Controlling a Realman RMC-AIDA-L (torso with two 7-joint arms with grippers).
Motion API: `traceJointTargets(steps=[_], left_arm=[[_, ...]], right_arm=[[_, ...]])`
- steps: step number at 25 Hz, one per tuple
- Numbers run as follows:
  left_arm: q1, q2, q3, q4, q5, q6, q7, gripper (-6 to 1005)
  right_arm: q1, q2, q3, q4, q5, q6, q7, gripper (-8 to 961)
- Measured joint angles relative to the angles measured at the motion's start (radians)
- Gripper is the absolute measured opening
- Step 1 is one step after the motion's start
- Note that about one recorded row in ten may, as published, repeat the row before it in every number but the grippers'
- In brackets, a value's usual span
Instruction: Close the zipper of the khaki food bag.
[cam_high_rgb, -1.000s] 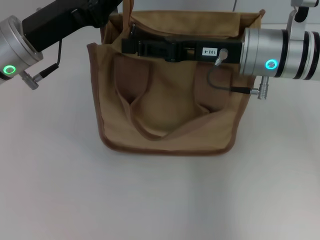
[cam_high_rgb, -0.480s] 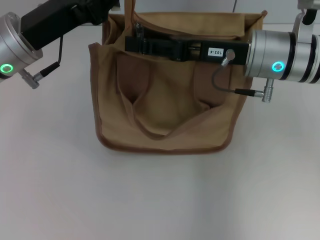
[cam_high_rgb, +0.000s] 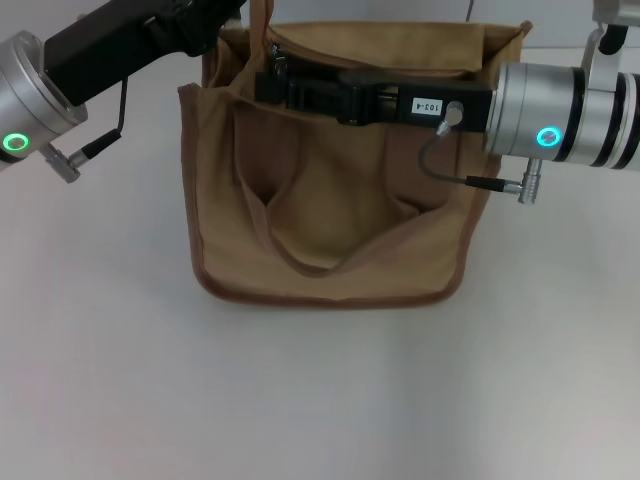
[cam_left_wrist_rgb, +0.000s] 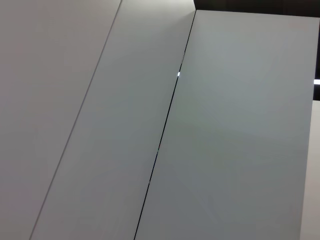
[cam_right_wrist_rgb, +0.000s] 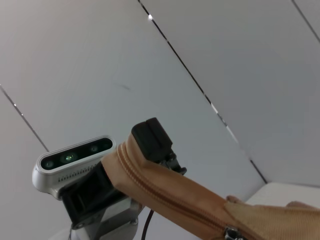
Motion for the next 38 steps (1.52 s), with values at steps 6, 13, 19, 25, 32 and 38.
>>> traceJointTargets(steps=[6, 13, 19, 25, 32, 38], left_arm=[[0.004, 0.000, 0.002, 0.000, -0.001, 0.000, 0.001, 16], [0.007, 0.000, 0.002, 0.001, -0.001, -0.001, 0.003, 16], [0.010, 0.000, -0.001, -0.002, -0.001, -0.004, 0.010, 16], [0.034, 0.004, -0.007, -0.027, -0.013, -0.046, 0.051, 15], [0.068, 0.007, -0.008, -0.026, -0.053, -0.079, 0.058, 15], [0.095, 0.008, -0.009, -0.027, -0.099, -0.083, 0.074, 15]], right_arm=[[-0.004, 0.001, -0.005, 0.016, 0.027, -0.014, -0.071, 388], [-0.003, 0.001, -0.006, 0.019, 0.036, -0.027, -0.072, 118], [0.004, -0.002, -0.013, 0.016, 0.019, -0.029, -0.072, 2], [-0.023, -0.003, -0.006, 0.012, 0.022, -0.032, -0.068, 2], [-0.044, -0.007, -0.004, 0.004, 0.017, -0.044, -0.048, 2], [-0.063, -0.016, 0.011, -0.009, 0.016, -0.038, -0.034, 2]])
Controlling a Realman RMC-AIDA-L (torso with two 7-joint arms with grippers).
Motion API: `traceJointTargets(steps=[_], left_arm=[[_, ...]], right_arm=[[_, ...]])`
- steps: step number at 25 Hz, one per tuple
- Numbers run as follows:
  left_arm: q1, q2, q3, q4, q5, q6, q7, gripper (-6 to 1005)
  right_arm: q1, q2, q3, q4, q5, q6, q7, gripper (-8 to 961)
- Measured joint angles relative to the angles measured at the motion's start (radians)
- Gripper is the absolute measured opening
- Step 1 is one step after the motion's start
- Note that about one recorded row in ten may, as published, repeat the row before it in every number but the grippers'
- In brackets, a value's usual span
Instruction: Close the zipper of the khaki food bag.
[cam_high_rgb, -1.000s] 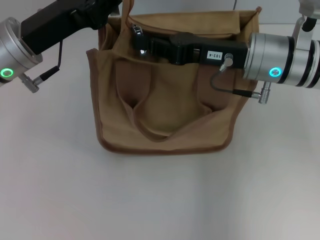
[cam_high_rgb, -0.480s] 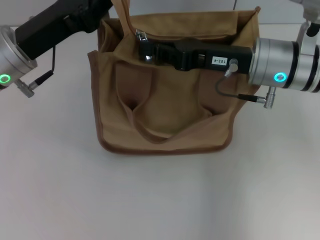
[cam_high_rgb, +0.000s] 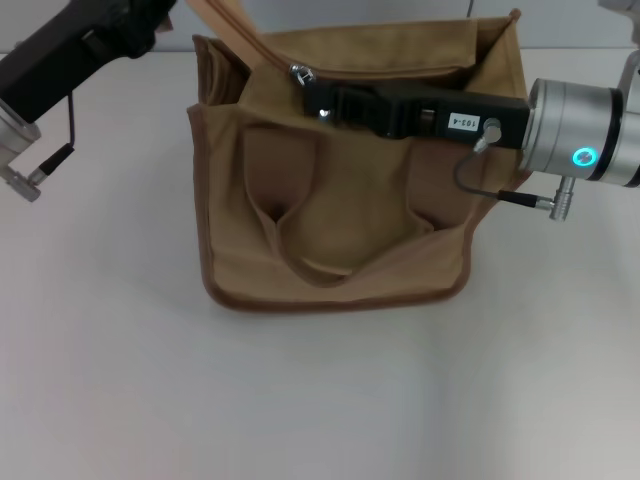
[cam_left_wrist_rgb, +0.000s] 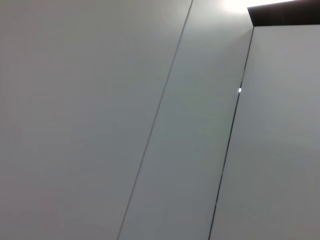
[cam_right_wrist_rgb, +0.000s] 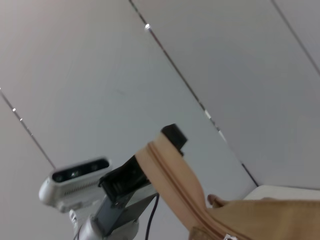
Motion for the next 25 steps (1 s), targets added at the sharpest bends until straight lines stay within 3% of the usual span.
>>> traceJointTargets(steps=[13, 25], left_arm=[[0.108, 0.003, 0.000, -0.045, -0.117, -0.026, 0.108, 16], [0.135, 0.005, 0.002, -0.041, -0.136, -0.061, 0.109, 15]], right_arm=[[0.037, -0.018, 0.069, -0.004, -0.083, 0.013, 0.087, 3], [-0.097, -0.032, 0.124, -0.082, -0.092, -0.011, 0.115, 3]])
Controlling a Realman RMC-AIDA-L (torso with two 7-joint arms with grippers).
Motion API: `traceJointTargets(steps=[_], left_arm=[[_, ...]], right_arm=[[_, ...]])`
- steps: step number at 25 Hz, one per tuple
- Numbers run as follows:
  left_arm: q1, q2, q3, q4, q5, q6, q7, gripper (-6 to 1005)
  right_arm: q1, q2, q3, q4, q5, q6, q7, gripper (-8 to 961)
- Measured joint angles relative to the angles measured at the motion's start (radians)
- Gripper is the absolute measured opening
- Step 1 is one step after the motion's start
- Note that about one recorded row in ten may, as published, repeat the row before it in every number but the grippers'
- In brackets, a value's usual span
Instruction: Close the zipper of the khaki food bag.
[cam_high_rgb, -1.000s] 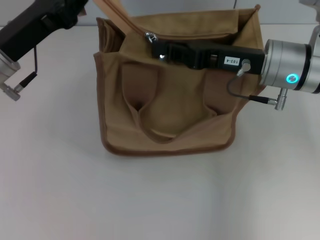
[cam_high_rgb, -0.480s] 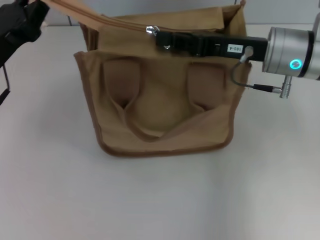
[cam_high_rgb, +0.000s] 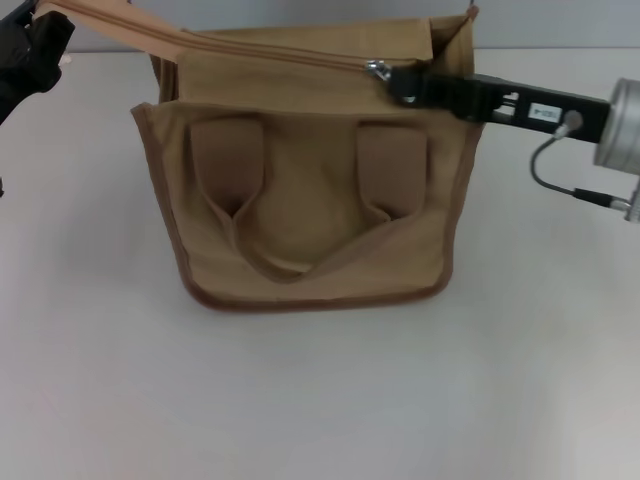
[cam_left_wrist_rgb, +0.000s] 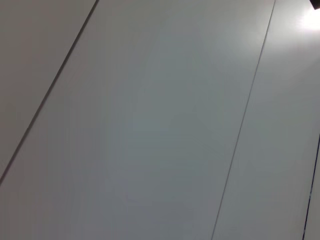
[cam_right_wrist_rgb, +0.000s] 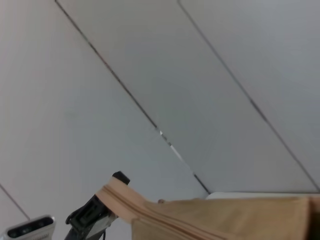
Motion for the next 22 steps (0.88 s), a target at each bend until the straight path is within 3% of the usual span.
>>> traceJointTargets(steps=[7, 11, 13, 20, 22], left_arm=[[-0.006, -0.002, 0.008, -0.004, 0.005, -0.004, 0.009, 16], [-0.007, -0.006, 0.013, -0.015, 0.000, -0.002, 0.034, 16], [-0.011, -0.008, 0.006, -0.032, -0.007, -0.003, 0.037, 17], [-0.009, -0.005, 0.013, -0.051, -0.008, -0.009, 0.043, 25], [-0.001, -0.006, 0.013, -0.057, -0.008, -0.009, 0.049, 28]], right_arm=[[-0.067, -0.006, 0.129, -0.001, 0.006, -0.156, -0.049, 2], [-0.109, 0.029, 0.269, 0.028, 0.049, -0.319, -0.247, 58], [-0.130, 0.039, 0.311, 0.040, 0.060, -0.338, -0.292, 86], [-0.160, 0.039, 0.367, 0.121, 0.066, -0.362, -0.402, 184], [-0.163, 0.039, 0.367, 0.125, 0.066, -0.364, -0.414, 264]])
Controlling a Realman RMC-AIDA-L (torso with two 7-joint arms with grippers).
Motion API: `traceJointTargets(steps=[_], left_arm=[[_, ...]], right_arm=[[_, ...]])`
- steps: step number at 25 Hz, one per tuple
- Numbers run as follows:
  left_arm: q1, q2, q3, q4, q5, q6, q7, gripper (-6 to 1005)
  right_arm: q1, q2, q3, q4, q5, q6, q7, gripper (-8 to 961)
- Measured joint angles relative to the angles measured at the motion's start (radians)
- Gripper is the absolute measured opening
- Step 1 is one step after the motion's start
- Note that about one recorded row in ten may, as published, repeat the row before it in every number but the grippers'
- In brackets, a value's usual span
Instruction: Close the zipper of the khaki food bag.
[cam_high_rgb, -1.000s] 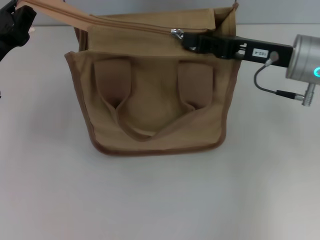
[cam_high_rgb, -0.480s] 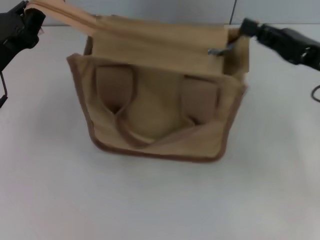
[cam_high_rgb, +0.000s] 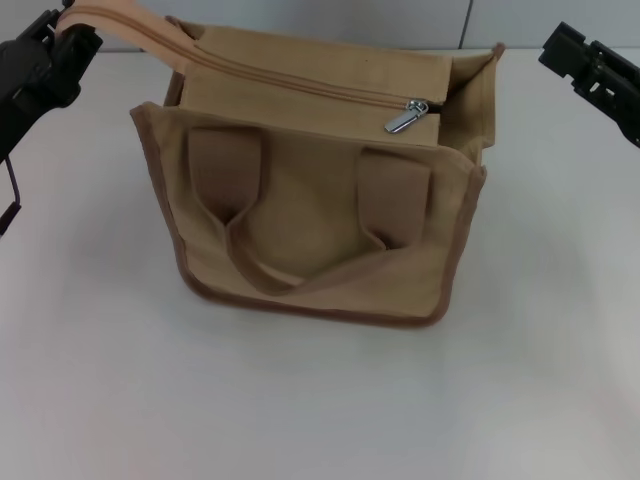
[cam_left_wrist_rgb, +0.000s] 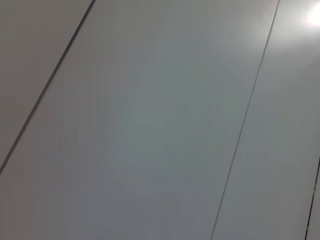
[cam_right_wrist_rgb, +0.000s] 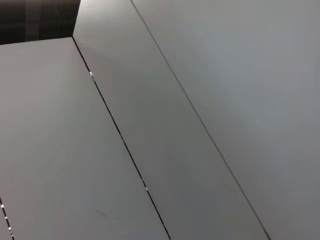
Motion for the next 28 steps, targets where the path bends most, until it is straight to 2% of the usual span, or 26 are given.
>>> traceJointTargets(steps=[1, 3, 8, 14, 15, 18, 20, 24, 28], left_arm=[[0.006, 0.000, 0.001, -0.004, 0.001, 0.001, 0.006, 29], [0.026, 0.000, 0.004, -0.008, 0.002, 0.006, 0.027, 258], [0.111, -0.001, -0.009, -0.072, -0.006, 0.050, 0.162, 471], [0.261, 0.003, -0.075, -0.096, -0.007, 0.223, 0.272, 704], [0.282, 0.003, -0.090, -0.096, -0.008, 0.250, 0.281, 704], [0.342, 0.002, -0.123, -0.102, -0.007, 0.320, 0.299, 706], [0.363, 0.007, -0.113, -0.093, 0.007, 0.352, 0.294, 707], [0.371, 0.028, -0.037, -0.022, 0.087, 0.378, 0.245, 709], [0.349, 0.050, 0.048, 0.038, 0.191, 0.379, 0.232, 710]], right_arm=[[-0.002, 0.000, 0.000, 0.005, 0.000, -0.003, -0.015, 304], [-0.007, 0.001, 0.007, 0.021, 0.000, -0.015, -0.064, 384], [-0.016, 0.002, 0.105, 0.110, 0.010, -0.063, -0.187, 602], [-0.030, 0.003, 0.144, 0.131, 0.011, -0.110, -0.212, 801], [-0.030, 0.003, 0.146, 0.131, 0.011, -0.112, -0.211, 832], [-0.028, 0.004, 0.160, 0.138, 0.012, -0.137, -0.215, 833], [-0.023, 0.004, 0.159, 0.143, 0.012, -0.176, -0.239, 834], [-0.005, 0.002, 0.098, 0.127, -0.034, -0.229, -0.311, 834], [0.007, 0.000, -0.002, 0.088, -0.115, -0.249, -0.330, 833]])
